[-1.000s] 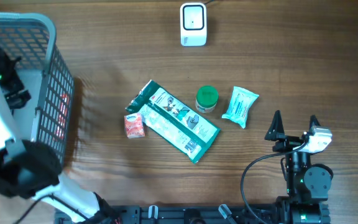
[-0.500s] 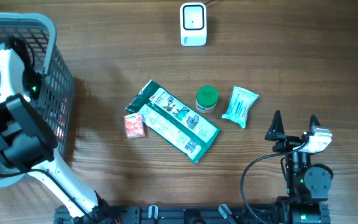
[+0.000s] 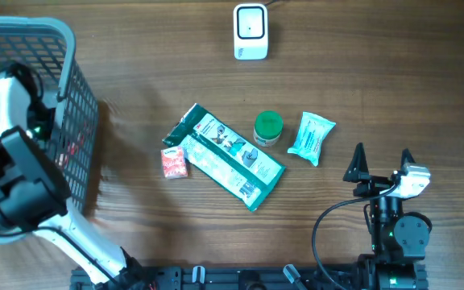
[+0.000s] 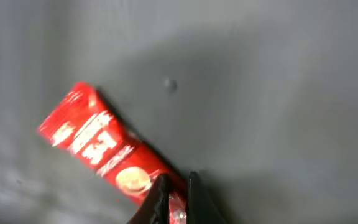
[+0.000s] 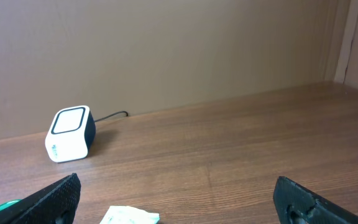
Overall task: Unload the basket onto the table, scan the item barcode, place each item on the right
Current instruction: 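Reach into the basket and grasp the red Nescafe stick, then carry the Nescafe stick onto the glove pack and release it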
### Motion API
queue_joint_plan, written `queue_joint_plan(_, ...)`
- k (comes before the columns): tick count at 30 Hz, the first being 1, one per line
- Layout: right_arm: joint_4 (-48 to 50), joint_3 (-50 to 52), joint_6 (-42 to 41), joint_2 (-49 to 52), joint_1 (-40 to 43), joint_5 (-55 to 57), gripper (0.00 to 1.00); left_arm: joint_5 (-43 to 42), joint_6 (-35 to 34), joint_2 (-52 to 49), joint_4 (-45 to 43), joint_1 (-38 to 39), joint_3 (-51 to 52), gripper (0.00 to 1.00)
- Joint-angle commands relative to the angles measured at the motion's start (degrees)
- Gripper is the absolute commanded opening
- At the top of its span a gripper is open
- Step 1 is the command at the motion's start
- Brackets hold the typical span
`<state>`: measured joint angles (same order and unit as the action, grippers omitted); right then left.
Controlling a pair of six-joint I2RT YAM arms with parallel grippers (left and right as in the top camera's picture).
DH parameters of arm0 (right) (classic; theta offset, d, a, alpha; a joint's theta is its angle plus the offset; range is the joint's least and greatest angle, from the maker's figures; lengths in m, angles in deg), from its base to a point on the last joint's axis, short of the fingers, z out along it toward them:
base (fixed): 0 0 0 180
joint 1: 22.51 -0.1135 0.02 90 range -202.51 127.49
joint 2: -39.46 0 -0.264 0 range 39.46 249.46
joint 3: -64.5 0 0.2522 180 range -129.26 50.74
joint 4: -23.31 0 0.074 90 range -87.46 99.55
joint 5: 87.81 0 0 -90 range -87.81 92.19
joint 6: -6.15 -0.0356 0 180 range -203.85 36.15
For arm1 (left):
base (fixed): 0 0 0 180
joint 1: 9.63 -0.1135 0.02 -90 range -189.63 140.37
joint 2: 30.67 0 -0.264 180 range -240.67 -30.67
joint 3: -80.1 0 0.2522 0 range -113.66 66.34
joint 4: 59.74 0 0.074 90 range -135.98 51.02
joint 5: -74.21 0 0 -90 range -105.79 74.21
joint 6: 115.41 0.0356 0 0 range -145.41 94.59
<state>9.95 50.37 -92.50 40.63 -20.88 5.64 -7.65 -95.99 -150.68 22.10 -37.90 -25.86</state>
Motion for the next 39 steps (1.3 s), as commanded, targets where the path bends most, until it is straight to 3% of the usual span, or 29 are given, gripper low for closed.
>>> queue_joint_plan(1, 0.2, 0.1, 1.0, -0.4, 0.1, -0.5, 1.00, 3.1, 4.8, 8.2, 0.7, -4.0, -1.3, 0.04)
queue_joint_plan(4, 0.2, 0.1, 1.0, -0.4, 0.1, -0.5, 1.00, 2.8, 5.1, 8.8, 2.5, -7.3, -1.3, 0.04)
queue_joint_plan(5, 0.2, 0.1, 1.0, -0.4, 0.1, -0.5, 1.00, 0.5, 9.3, 8.8, 2.9, -8.1, -1.3, 0.04)
queue_joint_plan(6, 0.2, 0.1, 1.0, -0.4, 0.1, -0.5, 1.00, -3.0, 15.3, 8.8, 2.9, -8.3, -1.3, 0.33)
queue_joint_plan(7, 0.2, 0.1, 1.0, -0.4, 0.1, -0.5, 1.00, -5.8, 18.5, 8.8, 3.2, -8.3, -1.3, 0.93)
queue_joint_plan(8, 0.2, 0.1, 1.0, -0.4, 0.1, -0.5, 1.00, -10.4, 18.7, 8.7, 4.2, -8.3, -1.2, 1.00)
queue_joint_plan(10, 0.2, 0.1, 1.0, -0.4, 0.1, -0.5, 1.00, -13.2, 14.8, 8.7, 4.2, -8.1, -0.8, 1.00)
queue_joint_plan(13, 0.2, 0.1, 1.0, -0.4, 0.1, -0.5, 1.00, -13.1, 1.8, 8.7, 3.4, -7.4, 2.3, 1.00)
queue_joint_plan(21, 0.2, 0.1, 1.0, -0.4, 0.1, -0.5, 1.00, -13.1, 0.7, 8.5, -16.7, -3.5, 18.0, 0.98)
queue_joint_plan(22, 0.2, 0.1, 1.0, -0.4, 0.1, -0.5, 1.00, -13.0, 0.7, 8.5, -19.7, -2.6, 20.0, 0.63)
queue_joint_plan(23, 0.2, 0.1, 1.0, -0.4, 0.1, -0.5, 1.00, -13.0, 1.2, 8.5, -20.2, -2.2, 20.7, 0.22)
queue_joint_plan(24, 0.2, 0.1, 1.0, -0.4, 0.1, -0.5, 1.00, -12.3, 1.4, 8.5, -20.0, -2.2, 20.7, 0.04)
queue_joint_plan(26, 0.2, 0.1, 1.0, -0.4, 0.1, -0.5, 1.00, -11.5, 1.4, 8.9, -20.1, -3.8, 20.0, 0.04)
queue_joint_plan(32, 0.2, 0.1, 1.0, -0.4, 0.1, -0.5, 1.00, -11.8, 15.8, 17.9, -15.8, -11.4, 8.6, 0.04)
queue_joint_plan(35, 0.2, 0.1, 1.0, -0.4, 0.1, -0.5, 1.00, -20.2, 20.7, 28.0, -16.0, -12.4, 3.8, 0.04)
queue_joint_plan(39, 0.2, 0.1, 1.0, -0.4, 0.1, -0.5, 1.00, -34.2, 20.7, 45.0, -16.4, -11.5, 3.2, 0.04)
